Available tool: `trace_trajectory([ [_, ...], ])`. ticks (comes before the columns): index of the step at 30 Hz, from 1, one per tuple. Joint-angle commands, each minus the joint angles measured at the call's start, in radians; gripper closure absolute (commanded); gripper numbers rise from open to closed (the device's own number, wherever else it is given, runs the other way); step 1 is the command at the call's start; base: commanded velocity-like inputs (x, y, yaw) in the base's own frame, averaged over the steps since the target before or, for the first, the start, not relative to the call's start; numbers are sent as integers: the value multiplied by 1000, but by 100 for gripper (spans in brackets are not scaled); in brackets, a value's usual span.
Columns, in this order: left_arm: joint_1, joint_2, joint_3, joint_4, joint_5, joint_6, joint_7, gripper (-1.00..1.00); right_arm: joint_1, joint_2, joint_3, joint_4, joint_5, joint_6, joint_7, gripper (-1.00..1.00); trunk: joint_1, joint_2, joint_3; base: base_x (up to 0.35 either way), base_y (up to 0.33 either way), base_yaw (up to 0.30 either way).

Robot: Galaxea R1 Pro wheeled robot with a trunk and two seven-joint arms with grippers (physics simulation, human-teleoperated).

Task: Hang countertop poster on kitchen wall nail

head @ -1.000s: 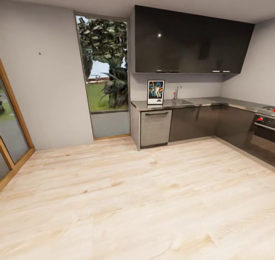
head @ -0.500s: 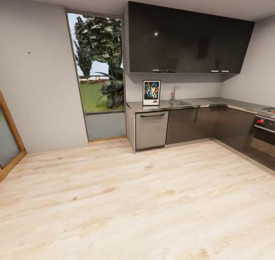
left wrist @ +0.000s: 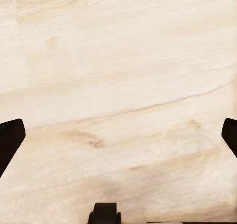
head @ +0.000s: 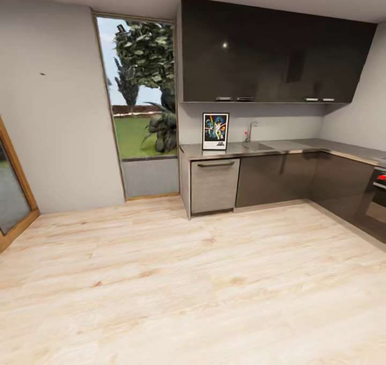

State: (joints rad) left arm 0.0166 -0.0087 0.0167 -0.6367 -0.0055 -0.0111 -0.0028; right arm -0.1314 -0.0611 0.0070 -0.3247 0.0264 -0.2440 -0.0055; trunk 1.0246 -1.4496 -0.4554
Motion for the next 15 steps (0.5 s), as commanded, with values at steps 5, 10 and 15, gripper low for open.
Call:
trace_trajectory([
  [5, 0, -1, 2, -1, -1, -1, 0, -100, -1, 0, 1, 1, 3, -3, 0, -100, 0, 0, -1, 225, -271, 102],
  [10, 0, -1, 2, -1, -1, -1, 0, -100, -1, -1, 1, 1, 3, -3, 0, -100, 0, 0, -1, 225, -271, 20],
  [15, 0, -1, 2, -1, -1, -1, 0, -100, -1, -3, 1, 1, 3, -3, 0, -100, 0, 0, -1, 225, -271, 3],
])
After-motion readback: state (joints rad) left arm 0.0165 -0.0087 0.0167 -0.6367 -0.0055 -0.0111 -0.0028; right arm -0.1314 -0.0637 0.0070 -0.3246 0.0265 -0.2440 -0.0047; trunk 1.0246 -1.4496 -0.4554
